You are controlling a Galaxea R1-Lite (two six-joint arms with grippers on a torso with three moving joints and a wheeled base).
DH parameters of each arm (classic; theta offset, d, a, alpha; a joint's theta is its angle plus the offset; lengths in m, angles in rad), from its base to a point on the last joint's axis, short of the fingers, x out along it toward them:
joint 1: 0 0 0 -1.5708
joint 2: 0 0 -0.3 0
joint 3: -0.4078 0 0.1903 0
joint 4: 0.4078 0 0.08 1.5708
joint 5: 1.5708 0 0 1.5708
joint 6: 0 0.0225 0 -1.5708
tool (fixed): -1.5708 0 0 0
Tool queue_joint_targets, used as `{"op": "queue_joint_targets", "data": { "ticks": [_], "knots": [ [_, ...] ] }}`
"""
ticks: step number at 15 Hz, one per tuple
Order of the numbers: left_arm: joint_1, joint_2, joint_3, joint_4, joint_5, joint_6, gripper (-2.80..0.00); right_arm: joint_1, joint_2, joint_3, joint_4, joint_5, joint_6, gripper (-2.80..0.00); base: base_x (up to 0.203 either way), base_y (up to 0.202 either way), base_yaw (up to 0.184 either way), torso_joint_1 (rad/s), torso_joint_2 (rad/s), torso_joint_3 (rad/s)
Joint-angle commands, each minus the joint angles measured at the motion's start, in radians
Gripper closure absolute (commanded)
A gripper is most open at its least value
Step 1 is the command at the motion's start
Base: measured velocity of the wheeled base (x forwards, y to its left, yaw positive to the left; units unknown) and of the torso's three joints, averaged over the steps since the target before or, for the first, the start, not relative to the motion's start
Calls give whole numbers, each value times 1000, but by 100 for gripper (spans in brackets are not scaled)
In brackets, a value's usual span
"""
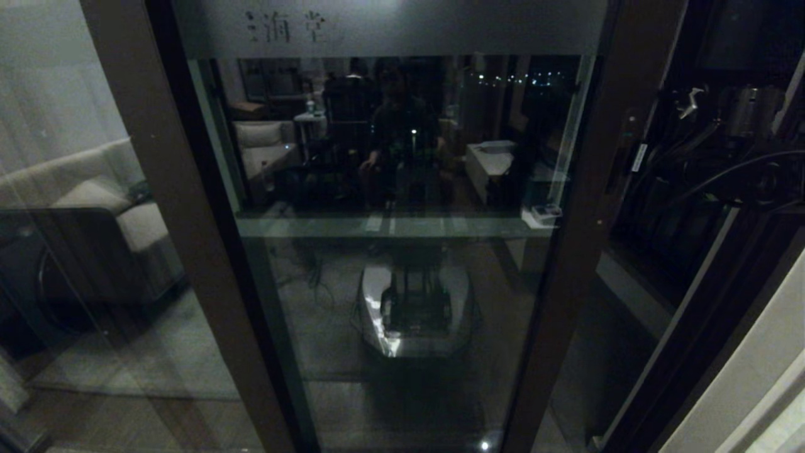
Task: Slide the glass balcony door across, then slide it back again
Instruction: Open the slid door
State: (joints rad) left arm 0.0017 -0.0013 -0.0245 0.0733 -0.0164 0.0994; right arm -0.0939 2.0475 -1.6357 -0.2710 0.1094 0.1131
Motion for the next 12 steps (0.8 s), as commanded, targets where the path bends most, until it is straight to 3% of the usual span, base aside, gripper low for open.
{"op": "queue_joint_targets", "data": {
  "ticks": [1, 7, 12],
  "knots": [
    [1, 0, 0, 0, 1, 0, 0, 34, 63, -37, -8, -17, 2, 0, 0, 0, 0, 0, 0, 0],
    [0, 0, 1, 0, 0, 0, 0, 64, 40, -16, -11, -30, 4, 0, 0, 0, 0, 0, 0, 0],
    [1, 0, 0, 0, 1, 0, 0, 107, -83, 83, -16, -53, 5, 0, 0, 0, 0, 0, 0, 0]
  ]
}}
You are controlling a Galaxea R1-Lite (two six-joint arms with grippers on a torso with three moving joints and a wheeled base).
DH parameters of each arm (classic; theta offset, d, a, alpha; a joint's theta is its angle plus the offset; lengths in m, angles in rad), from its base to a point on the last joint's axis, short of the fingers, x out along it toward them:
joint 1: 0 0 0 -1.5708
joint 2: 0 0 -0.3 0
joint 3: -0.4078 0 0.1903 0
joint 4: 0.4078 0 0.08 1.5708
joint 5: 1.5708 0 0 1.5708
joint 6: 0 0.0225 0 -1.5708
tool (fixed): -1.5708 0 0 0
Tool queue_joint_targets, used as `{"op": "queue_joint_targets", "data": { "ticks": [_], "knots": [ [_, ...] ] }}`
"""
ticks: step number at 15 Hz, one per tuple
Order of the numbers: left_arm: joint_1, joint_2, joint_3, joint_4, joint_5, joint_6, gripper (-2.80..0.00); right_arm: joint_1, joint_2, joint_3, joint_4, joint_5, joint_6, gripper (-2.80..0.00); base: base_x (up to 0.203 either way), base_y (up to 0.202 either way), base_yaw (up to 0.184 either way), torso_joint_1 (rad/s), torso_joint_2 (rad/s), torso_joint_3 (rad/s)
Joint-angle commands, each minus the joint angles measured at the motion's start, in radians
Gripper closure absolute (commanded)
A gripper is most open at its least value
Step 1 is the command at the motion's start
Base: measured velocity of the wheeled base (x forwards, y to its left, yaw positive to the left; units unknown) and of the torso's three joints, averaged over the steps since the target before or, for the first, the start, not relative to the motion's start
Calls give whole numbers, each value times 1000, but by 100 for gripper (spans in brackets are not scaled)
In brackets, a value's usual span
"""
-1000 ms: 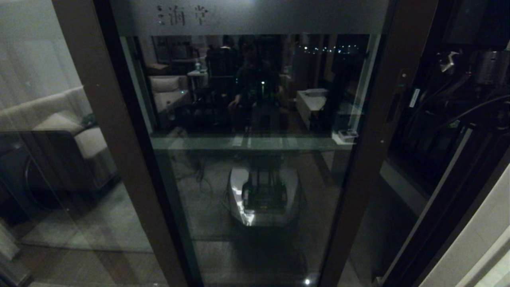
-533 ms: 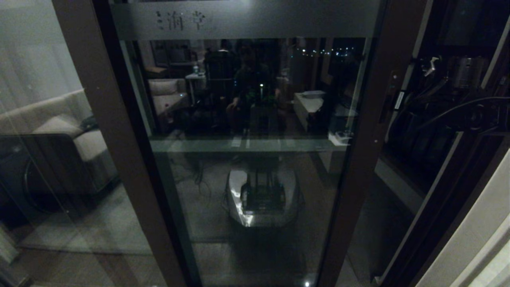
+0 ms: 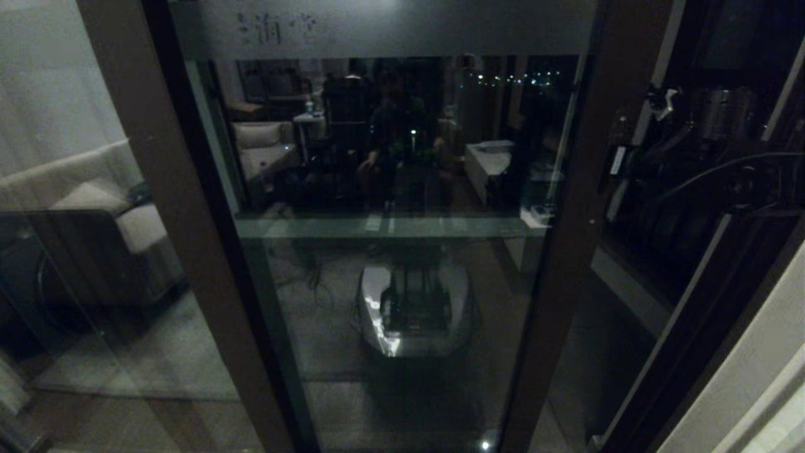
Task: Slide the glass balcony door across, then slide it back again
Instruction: Open the slid door
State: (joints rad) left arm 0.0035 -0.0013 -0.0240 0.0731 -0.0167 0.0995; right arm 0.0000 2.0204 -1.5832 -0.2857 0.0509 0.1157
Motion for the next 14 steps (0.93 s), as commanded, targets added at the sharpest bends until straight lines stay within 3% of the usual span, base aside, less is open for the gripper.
{"op": "queue_joint_targets", "data": {
  "ticks": [1, 14],
  "knots": [
    [-2, 0, -1, 1, 0, 0, 0, 21, -71, 45, -1, 6, 2, 0, 0, 0, 0, 0, 0, 0],
    [-2, 0, -1, 1, 1, 0, 0, 29, -61, 52, -1, 4, 4, 0, 0, 0, 0, 0, 0, 0]
  ]
}}
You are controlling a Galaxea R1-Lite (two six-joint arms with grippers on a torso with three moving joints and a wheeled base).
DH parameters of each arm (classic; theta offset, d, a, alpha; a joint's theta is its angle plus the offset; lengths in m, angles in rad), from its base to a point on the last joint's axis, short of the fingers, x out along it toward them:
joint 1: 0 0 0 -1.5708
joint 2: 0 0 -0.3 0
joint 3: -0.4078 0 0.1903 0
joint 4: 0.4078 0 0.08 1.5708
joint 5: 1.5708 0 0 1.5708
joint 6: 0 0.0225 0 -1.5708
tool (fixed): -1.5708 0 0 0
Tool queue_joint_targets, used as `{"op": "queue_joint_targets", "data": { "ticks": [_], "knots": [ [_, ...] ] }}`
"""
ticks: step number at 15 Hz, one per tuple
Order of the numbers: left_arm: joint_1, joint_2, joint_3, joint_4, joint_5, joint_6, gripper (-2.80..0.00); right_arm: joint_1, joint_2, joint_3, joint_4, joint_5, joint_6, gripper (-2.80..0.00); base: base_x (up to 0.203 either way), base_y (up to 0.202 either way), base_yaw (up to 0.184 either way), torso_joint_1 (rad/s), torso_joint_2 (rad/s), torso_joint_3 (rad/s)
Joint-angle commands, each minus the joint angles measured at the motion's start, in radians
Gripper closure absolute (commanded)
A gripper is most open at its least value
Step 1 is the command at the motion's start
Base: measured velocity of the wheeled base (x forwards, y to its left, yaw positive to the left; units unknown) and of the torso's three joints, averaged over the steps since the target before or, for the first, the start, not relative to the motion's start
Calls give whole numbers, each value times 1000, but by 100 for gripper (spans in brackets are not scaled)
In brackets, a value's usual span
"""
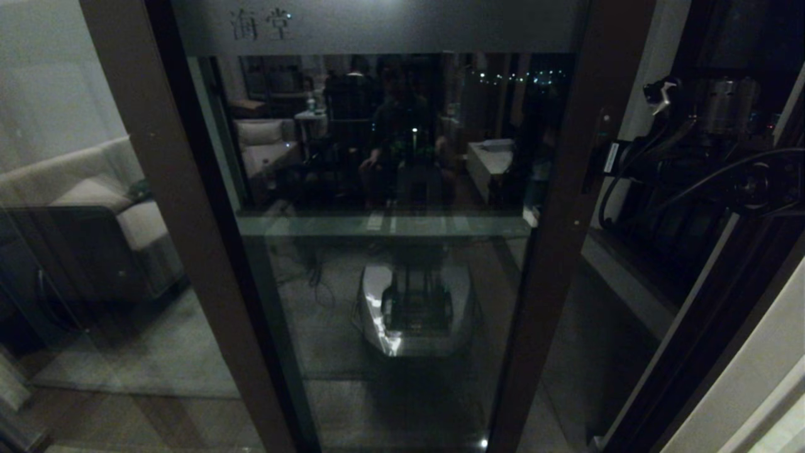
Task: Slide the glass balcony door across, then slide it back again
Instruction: Open the slid door
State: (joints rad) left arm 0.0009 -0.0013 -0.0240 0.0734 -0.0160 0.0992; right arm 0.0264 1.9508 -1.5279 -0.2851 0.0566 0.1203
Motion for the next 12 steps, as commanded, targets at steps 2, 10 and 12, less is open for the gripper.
{"op": "queue_joint_targets", "data": {
  "ticks": [2, 10, 12],
  "knots": [
    [1, 0, -1, 0, -1, 1, 0, 9, 32, -11, -2, -1, -1, 0, 0, 0, 0, 0, 0, 0],
    [1, 0, 0, 0, -1, 1, 0, 41, 43, -15, -5, -4, -1, 0, 0, 0, 0, 0, 0, 0],
    [1, 0, -1, 0, -1, 1, 0, 43, 45, -15, -3, -4, -1, 0, 0, 0, 0, 0, 0, 0]
  ]
}}
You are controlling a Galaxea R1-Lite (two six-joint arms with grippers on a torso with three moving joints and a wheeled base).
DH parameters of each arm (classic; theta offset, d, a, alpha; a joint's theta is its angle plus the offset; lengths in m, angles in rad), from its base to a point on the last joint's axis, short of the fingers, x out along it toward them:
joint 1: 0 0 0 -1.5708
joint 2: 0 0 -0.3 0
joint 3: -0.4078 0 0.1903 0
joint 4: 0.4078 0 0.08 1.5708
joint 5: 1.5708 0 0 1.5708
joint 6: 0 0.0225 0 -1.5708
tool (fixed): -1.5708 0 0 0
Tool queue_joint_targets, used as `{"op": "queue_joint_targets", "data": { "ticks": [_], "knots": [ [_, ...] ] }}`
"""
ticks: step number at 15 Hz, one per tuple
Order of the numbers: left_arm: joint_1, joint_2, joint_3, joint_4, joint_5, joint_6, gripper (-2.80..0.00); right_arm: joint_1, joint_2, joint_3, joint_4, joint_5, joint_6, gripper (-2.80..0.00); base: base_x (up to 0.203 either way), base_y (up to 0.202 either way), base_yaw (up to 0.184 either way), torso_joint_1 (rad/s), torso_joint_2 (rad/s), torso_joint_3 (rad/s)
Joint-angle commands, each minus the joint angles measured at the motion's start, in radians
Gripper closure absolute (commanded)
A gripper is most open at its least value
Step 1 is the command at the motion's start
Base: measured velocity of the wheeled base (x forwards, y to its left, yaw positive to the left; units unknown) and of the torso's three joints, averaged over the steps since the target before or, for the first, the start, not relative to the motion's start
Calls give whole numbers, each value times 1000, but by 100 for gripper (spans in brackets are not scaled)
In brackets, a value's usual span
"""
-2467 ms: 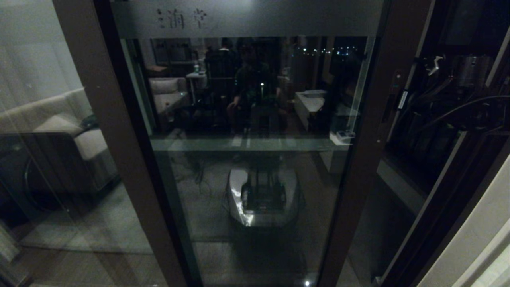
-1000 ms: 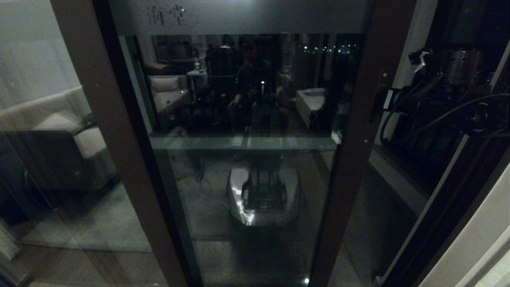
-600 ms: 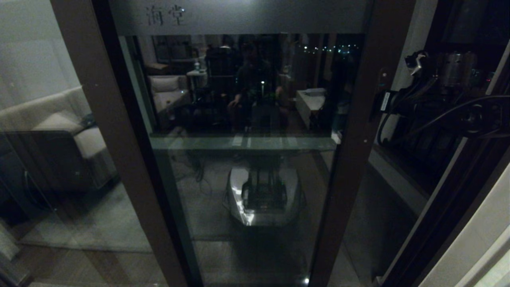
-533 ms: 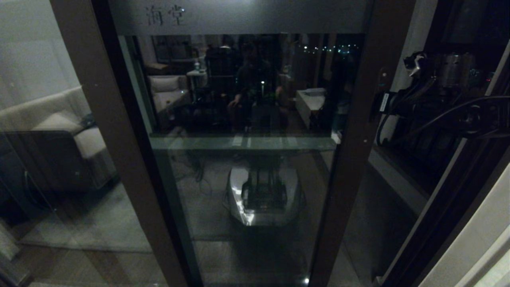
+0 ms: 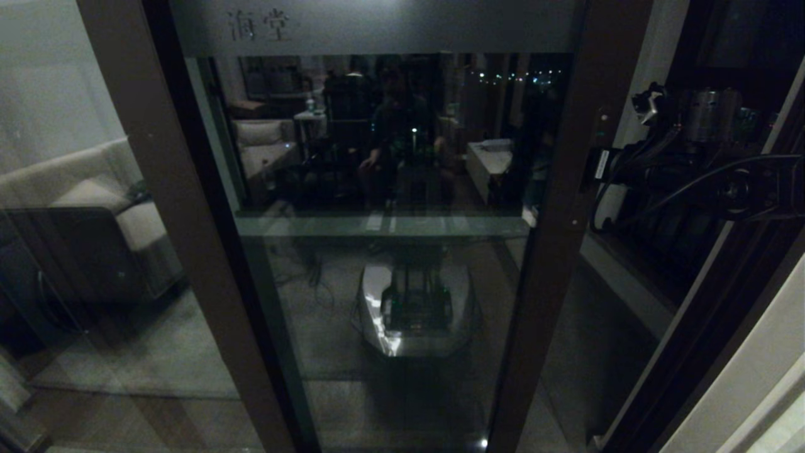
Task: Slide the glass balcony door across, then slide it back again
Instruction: Open the slid door
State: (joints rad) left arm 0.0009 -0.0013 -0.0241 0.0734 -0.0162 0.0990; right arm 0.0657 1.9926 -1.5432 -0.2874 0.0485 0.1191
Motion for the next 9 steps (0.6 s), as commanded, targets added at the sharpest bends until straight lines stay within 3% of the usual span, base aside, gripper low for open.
{"op": "queue_joint_targets", "data": {
  "ticks": [1, 9],
  "knots": [
    [1, 0, 1, 0, 0, 1, 0, 7, 5, 0, -2, 4, 1, 0, 0, 0, 0, 0, 0, 0],
    [1, 0, 0, 0, -1, 1, 0, 39, 11, -2, -4, 4, 1, 0, 0, 0, 0, 0, 0, 0]
  ]
}}
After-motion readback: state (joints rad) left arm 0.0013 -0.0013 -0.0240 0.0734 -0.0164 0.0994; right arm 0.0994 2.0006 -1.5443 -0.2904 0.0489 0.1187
